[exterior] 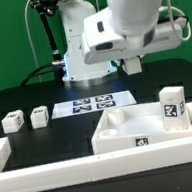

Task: Assemble square table

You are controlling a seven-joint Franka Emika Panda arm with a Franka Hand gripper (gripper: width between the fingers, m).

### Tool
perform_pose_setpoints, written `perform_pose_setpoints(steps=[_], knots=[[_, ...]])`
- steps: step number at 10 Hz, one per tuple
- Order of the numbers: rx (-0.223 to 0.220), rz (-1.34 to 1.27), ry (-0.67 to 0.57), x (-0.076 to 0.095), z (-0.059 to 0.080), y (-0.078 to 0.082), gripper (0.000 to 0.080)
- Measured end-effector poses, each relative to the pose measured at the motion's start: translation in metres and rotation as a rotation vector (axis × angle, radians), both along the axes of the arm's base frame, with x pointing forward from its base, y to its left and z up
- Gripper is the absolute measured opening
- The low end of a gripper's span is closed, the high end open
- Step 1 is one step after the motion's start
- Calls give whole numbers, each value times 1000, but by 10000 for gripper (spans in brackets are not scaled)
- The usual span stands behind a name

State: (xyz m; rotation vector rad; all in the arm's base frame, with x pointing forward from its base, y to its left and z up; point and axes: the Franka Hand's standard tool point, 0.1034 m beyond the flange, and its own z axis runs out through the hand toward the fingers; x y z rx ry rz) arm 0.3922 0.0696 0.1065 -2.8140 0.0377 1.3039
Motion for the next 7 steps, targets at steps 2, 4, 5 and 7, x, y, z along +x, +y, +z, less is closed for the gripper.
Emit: perform_pose_setpoints(steps=[2,4,5,7], knots=[[1,-2,-87,8,-5,1,288],[17,1,-266,16,-14,-5,288],[29,5,-301,21,-12,-10,288],[39,7,-428,45,-3,-18,288]])
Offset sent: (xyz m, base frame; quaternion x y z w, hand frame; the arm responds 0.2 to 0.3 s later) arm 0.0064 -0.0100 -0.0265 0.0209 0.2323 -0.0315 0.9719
